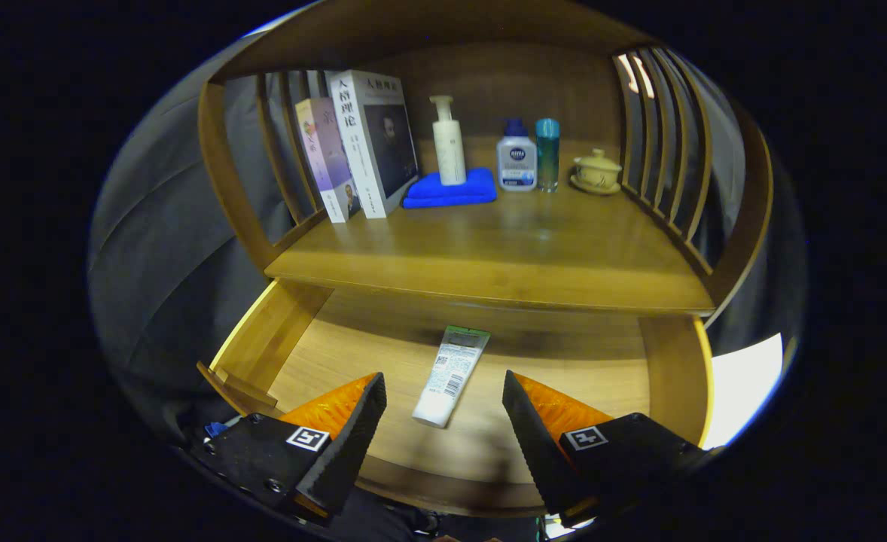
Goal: Pull open the drawer, take out the items inside it, and place them on the countertop above the cabinet.
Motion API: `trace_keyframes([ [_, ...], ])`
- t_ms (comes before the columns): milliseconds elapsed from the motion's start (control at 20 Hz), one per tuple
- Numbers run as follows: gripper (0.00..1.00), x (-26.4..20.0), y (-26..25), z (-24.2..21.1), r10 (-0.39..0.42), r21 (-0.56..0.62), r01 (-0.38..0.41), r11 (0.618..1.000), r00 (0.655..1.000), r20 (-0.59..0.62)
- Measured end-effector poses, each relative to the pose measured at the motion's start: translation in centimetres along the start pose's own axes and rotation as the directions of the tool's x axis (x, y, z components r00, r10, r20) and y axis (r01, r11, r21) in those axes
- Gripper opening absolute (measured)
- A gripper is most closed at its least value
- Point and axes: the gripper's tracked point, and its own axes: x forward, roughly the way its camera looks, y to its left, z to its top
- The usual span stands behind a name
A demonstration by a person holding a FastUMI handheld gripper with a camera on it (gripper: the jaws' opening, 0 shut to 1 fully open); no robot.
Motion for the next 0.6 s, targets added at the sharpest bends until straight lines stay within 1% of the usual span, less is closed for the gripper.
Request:
trace_keyframes([
  [100, 0.97, 1.5, 0.1, -0.2, -0.019, 0.008, 0.020, 1.000, 0.998, -0.055],
  [300, 0.98, 3.7, 1.1, -1.3, -0.014, 0.012, 0.016, 1.000, 0.987, -0.161],
  [450, 0.98, 5.1, 1.2, -1.2, -0.038, -0.021, 0.034, 0.999, 0.975, -0.217],
  [600, 0.99, 6.2, 0.9, -0.9, -0.068, -0.047, 0.059, 0.997, 0.968, -0.241],
])
